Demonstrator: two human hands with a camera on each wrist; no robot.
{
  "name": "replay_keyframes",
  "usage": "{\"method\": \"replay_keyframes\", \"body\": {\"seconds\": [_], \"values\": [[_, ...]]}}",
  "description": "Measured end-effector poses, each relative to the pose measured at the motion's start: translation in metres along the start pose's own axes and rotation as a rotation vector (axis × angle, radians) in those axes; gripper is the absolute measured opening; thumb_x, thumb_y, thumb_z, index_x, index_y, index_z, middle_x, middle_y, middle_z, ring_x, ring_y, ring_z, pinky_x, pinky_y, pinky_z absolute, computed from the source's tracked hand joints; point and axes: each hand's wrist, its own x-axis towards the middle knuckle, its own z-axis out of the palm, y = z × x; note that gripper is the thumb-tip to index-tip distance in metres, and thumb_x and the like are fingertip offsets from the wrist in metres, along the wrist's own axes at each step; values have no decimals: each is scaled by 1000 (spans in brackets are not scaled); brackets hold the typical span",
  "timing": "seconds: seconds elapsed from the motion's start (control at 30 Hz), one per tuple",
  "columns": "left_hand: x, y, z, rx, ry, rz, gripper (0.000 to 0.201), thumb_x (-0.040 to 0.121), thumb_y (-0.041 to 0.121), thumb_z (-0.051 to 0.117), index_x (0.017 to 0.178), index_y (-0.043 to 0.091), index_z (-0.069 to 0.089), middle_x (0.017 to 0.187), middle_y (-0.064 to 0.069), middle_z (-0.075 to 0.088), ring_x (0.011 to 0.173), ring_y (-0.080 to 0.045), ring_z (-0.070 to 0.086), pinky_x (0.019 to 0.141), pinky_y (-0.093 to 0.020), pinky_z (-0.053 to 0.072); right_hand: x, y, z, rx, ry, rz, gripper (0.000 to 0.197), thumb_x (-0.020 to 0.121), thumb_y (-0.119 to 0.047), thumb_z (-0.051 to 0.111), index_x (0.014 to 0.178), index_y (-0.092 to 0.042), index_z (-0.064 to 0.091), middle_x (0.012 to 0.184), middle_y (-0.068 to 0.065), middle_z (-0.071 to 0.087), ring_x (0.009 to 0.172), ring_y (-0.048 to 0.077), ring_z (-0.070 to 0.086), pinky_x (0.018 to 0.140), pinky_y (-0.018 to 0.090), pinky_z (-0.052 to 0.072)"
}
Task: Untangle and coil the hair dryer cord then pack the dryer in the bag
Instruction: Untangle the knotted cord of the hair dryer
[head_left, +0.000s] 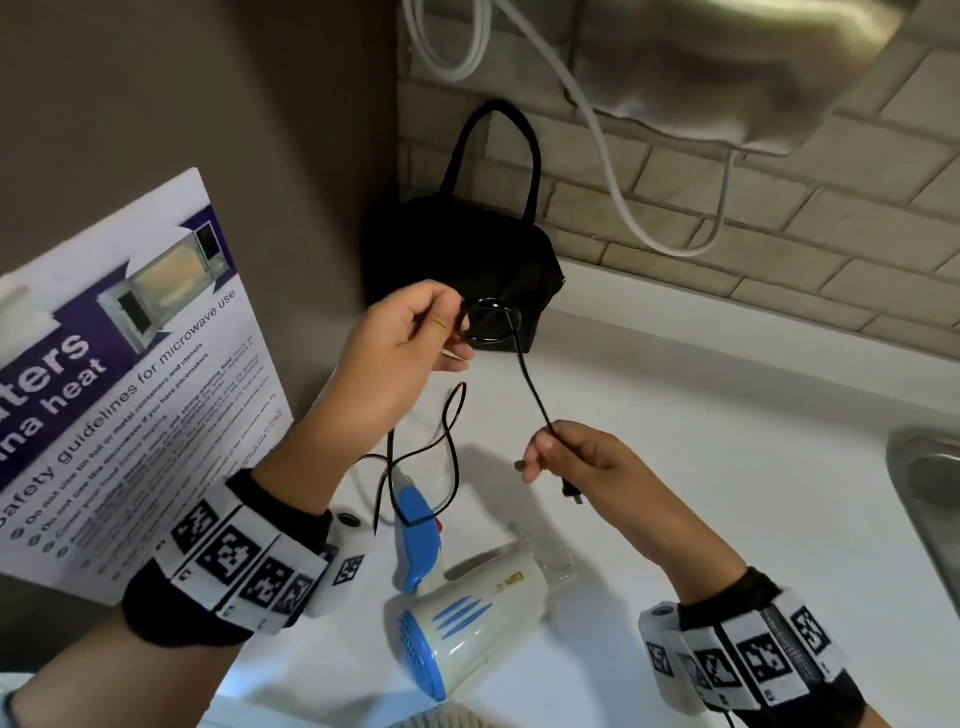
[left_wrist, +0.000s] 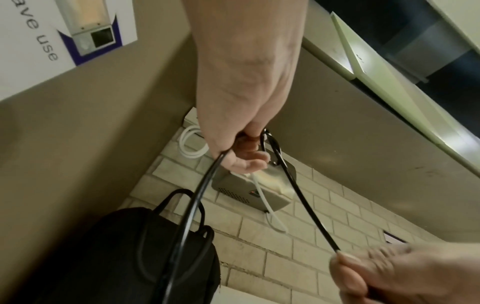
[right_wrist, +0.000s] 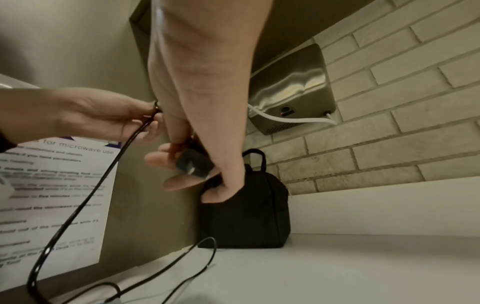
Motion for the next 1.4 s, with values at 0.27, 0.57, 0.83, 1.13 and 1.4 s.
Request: {"method": "replay_keyframes", "body": {"seconds": [0.27, 0.57, 0.83, 1.13, 1.4], "values": [[-7, -3, -4, 123, -238, -51, 37, 76, 49, 69, 84, 14, 65, 78, -3, 69, 64, -5, 64, 56, -19, 47, 0, 1, -8, 84, 115, 66, 26, 98, -36, 47, 101, -28, 72, 63, 0, 50, 50, 10, 36, 50, 19, 32], [-7, -15, -4, 221, -117, -19, 24, 100, 23, 40, 114, 26, 59, 85, 7, 74, 71, -7, 66, 65, -18, 48, -2, -11, -2, 69, 76, 16, 28, 99, -38, 42, 114, -32, 66, 73, 1, 63, 56, 12, 45, 52, 21, 35], [-16, -10, 3, 35, -408, -219, 29, 103, 25, 32, 108, 14, 59, 89, -5, 76, 61, -12, 58, 61, -25, 43, -7, -29, 1, 548, -237, 38, 45, 93, -42, 39, 138, -43, 39, 77, 8, 65, 50, 14, 44, 45, 24, 34], [-20, -10, 3, -69, -427, -339, 26, 102, 29, 34, 93, 9, 47, 85, -10, 75, 50, -13, 45, 52, -20, 39, 3, -25, -3, 946, -232, 179, 86, 79, -75, 24, 128, -10, 51, 70, 4, 62, 40, 6, 37, 29, 12, 27], [-19, -7, 3, -142, -432, -362, 32, 100, 34, 37, 82, 13, 54, 68, -7, 68, 48, -13, 34, 47, -17, 33, 0, -23, -3, 1034, -482, 185, 53, 92, -56, 36, 122, -14, 51, 67, 7, 61, 36, 8, 35, 31, 15, 29]]}}
